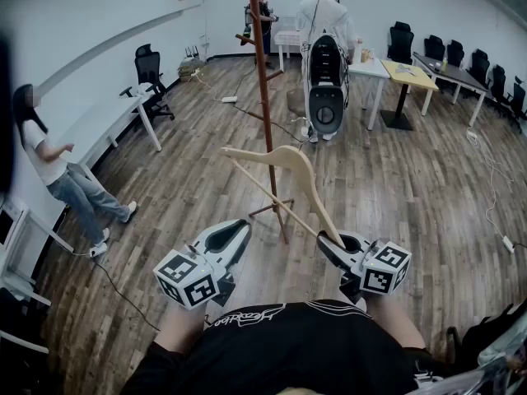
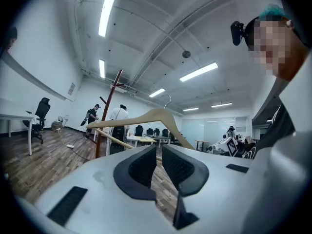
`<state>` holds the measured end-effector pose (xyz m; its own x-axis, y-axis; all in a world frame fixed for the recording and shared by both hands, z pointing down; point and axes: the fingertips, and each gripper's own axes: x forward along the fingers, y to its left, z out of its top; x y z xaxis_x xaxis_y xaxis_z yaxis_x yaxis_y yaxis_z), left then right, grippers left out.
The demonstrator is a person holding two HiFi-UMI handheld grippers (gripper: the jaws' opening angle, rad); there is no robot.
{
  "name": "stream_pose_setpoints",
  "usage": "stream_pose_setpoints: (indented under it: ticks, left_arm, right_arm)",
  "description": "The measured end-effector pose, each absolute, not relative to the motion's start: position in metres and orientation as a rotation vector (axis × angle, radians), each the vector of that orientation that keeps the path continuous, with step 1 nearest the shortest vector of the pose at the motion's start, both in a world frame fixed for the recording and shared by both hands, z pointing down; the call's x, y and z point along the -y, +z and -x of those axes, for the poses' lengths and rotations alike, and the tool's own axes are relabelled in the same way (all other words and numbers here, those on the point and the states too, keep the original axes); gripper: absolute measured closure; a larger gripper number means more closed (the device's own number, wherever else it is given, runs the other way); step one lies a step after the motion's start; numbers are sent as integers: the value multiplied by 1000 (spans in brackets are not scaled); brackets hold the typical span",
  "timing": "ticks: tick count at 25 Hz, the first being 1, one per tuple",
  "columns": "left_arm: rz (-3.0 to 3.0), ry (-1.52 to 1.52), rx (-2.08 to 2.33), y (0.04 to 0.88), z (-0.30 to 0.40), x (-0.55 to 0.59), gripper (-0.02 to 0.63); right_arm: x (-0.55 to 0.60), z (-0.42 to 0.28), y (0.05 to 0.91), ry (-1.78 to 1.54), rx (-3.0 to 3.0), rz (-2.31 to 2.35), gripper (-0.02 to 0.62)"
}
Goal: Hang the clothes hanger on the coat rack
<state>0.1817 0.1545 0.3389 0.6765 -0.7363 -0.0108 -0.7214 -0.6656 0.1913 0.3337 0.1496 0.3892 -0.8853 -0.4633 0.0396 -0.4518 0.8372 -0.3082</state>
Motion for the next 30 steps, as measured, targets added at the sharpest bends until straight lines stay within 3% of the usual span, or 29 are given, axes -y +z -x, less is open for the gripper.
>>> stream_pose_setpoints:
  ticks: [19, 30]
  left_arm:
    - [-2661, -85, 1244, 360, -155, -144, 565]
    - [-2591, -76, 1177, 396, -106, -67, 565]
  right_arm:
    - [-129, -310, 409, -509, -2985, 739, 540]
    - [-65, -264, 443, -619, -2992, 823, 540]
